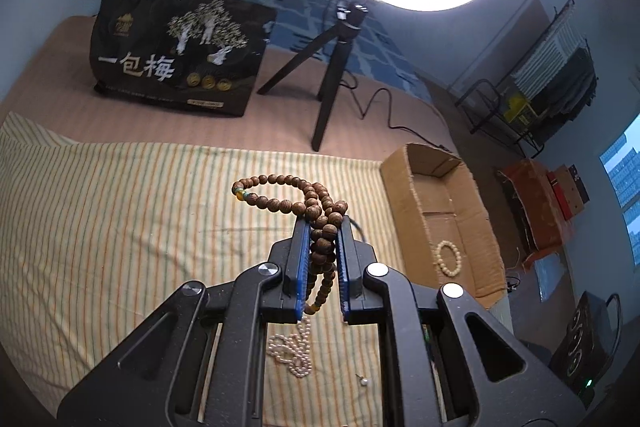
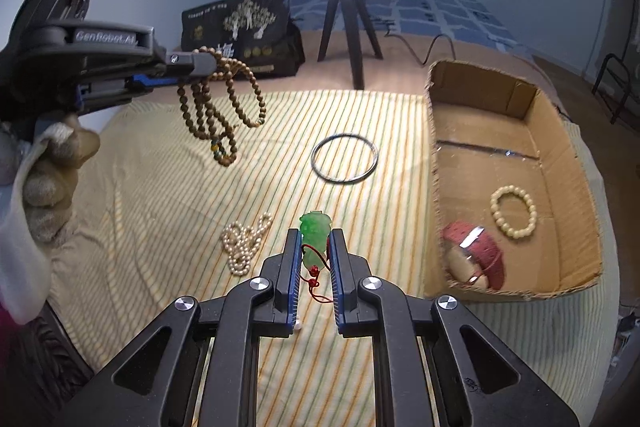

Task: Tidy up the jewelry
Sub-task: 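Lift and carry the necklace and pendant with both grippers over the box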

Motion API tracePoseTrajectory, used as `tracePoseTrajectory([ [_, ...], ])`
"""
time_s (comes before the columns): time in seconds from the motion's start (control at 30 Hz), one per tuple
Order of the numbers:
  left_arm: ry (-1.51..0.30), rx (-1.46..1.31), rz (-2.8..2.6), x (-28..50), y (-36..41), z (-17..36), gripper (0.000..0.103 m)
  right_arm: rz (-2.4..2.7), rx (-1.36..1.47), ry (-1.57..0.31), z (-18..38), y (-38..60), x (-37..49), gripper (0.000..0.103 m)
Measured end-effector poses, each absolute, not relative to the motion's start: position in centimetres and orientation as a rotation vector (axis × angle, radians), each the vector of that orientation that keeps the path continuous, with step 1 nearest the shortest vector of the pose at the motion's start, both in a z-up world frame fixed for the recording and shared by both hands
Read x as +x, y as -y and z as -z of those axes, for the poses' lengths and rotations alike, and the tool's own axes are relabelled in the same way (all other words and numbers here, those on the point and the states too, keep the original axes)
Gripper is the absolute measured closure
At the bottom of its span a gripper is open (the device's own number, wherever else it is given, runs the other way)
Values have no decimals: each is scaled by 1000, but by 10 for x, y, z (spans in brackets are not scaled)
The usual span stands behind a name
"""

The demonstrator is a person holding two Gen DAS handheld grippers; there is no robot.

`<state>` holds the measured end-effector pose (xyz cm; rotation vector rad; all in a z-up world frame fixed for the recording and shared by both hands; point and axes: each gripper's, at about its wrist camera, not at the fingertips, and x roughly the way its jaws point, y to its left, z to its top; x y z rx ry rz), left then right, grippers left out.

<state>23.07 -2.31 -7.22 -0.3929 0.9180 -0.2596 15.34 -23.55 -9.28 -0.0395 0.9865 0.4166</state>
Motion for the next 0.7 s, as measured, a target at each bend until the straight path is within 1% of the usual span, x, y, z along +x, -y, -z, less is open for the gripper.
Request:
tracePoseTrajectory([
  [0.4, -884, -375, 332, 230, 62, 53, 93, -303, 17, -903, 66, 290, 178, 91],
  [0.7, -869, -348, 402, 238, 106, 42, 93, -242, 92, -858, 52, 325, 203, 91],
])
